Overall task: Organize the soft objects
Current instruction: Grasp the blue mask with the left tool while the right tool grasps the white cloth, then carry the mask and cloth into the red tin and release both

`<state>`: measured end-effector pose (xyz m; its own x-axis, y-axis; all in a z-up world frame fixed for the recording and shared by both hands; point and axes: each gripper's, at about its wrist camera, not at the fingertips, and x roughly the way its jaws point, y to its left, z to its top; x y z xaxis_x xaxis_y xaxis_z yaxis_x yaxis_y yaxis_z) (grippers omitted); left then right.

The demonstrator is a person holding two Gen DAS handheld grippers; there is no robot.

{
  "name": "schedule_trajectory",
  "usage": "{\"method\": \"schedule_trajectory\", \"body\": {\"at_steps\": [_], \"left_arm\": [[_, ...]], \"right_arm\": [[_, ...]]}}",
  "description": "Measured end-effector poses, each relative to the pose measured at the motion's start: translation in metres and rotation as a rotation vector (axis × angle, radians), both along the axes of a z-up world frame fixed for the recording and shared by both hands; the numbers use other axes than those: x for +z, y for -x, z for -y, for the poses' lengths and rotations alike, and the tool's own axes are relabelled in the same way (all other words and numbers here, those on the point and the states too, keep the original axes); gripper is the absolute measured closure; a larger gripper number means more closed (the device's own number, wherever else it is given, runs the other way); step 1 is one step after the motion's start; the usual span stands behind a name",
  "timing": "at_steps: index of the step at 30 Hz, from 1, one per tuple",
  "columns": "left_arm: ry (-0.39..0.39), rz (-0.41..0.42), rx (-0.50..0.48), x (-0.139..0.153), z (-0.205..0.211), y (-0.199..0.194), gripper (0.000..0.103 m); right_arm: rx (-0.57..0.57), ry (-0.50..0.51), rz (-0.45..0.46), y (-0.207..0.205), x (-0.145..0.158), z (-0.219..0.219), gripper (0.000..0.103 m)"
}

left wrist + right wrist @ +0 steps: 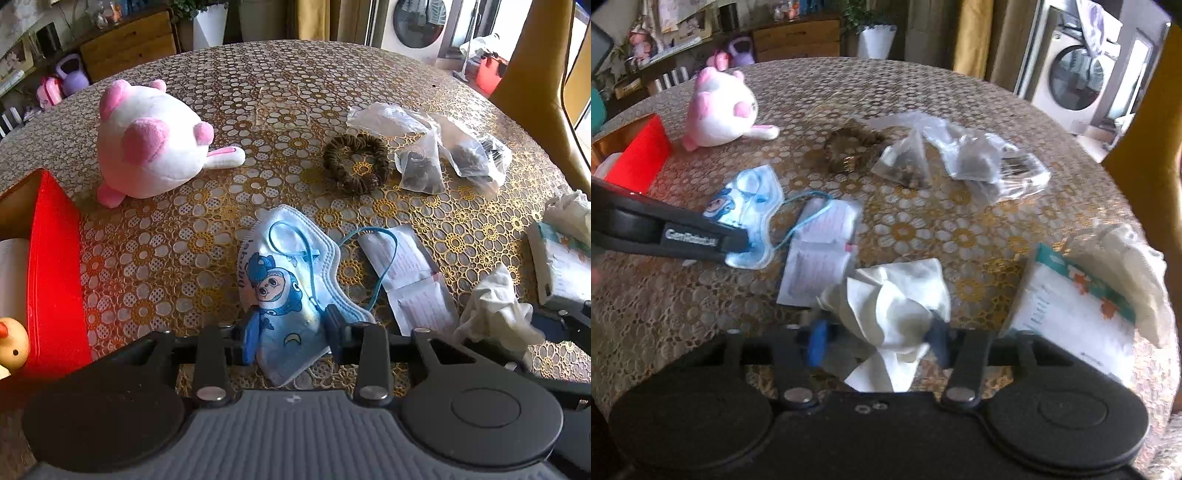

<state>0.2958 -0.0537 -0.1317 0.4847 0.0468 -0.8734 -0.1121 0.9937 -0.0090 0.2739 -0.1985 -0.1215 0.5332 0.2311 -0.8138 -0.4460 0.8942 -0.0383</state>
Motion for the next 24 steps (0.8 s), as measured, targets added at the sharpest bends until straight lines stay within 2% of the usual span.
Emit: {"method": "schedule_trajectory", "body": {"at_steps": [3,8,15,24], "left_arm": [[0.008,0.005,0.005,0.002,-0.004,0.001,0.073],[0.035,0.018,0.008,0.009,-0.011,0.005,0.074],[0.074,0.044,0.001,0.026,-0.025,0.017,0.074],[0.107,0.085,-0.025,0.062,-0.043,0.043,0.074]], "right_arm": [[-0.021,-0.025,-0.005,-0.001,0.003,0.005,0.079],[-0.049,-0.067,-0.002,0.001,0.010,0.014,0.088],[-0.040,-0.117,0.034,0.018,0.035,0.021,0.089],[-0.006,-0.200,0.057,0.046,0.077,0.020,0.089]]}}
